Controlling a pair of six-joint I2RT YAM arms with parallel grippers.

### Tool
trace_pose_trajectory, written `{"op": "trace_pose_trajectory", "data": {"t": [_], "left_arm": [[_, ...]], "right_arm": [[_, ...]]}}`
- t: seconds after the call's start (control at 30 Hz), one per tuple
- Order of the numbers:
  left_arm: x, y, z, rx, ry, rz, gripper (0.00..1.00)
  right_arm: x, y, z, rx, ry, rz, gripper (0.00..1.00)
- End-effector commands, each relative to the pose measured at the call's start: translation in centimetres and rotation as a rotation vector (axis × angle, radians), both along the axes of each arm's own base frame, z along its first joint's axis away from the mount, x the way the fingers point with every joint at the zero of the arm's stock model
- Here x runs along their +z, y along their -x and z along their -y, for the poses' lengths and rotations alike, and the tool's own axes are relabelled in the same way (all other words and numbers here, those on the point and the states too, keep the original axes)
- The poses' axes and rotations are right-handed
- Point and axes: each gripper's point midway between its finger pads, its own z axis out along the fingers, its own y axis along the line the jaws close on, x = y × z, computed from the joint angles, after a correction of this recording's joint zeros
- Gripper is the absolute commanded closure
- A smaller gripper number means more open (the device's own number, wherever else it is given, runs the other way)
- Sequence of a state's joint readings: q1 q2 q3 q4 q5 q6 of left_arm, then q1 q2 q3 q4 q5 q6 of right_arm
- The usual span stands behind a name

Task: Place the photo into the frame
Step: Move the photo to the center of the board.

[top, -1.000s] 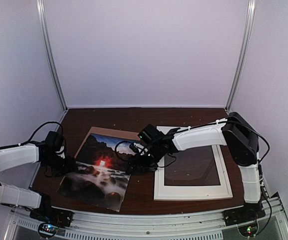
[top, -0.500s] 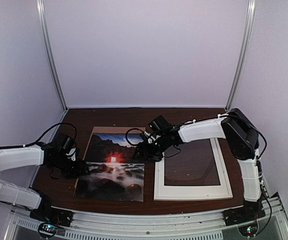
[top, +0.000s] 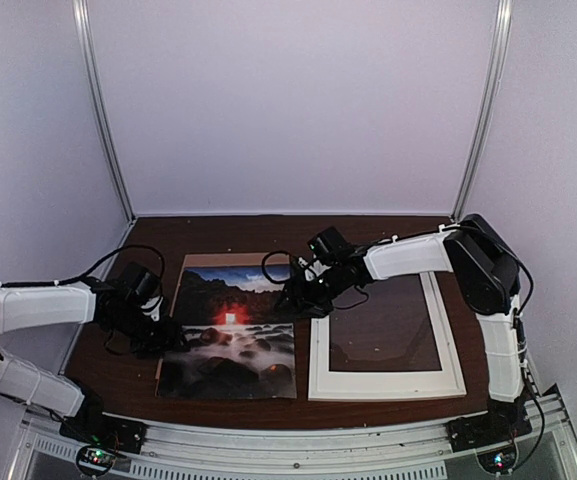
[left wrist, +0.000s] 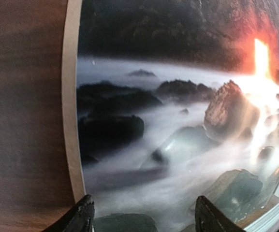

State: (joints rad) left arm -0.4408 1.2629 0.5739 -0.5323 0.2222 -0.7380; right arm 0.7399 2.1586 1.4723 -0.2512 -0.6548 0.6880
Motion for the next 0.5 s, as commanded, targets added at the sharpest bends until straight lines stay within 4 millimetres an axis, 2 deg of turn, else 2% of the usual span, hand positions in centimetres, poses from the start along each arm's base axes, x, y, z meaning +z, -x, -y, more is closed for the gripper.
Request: {"op": "trace_pose_trajectory", "data": {"t": [0.0,0.13,0.47], "left_arm": [[0.7,-1.9,-0.8,-0.021,-0.095,0.048,0.26],[1.0,-3.1,-0.9,-0.036,-0.118,0.068,0.25],[-0.1,-3.8,-0.3,-0.074,-0.123,0.036,0.24]], "right_arm": [[-1.9,0.9,1.3,-0.003,0.056,-0.040,0.34],[-2.3,1.4,1.7,-0.007,0.062,-0.052,0.34],[-3.0,2.7,1.5,-0.010,0.054,-0.078,0.34]]}}
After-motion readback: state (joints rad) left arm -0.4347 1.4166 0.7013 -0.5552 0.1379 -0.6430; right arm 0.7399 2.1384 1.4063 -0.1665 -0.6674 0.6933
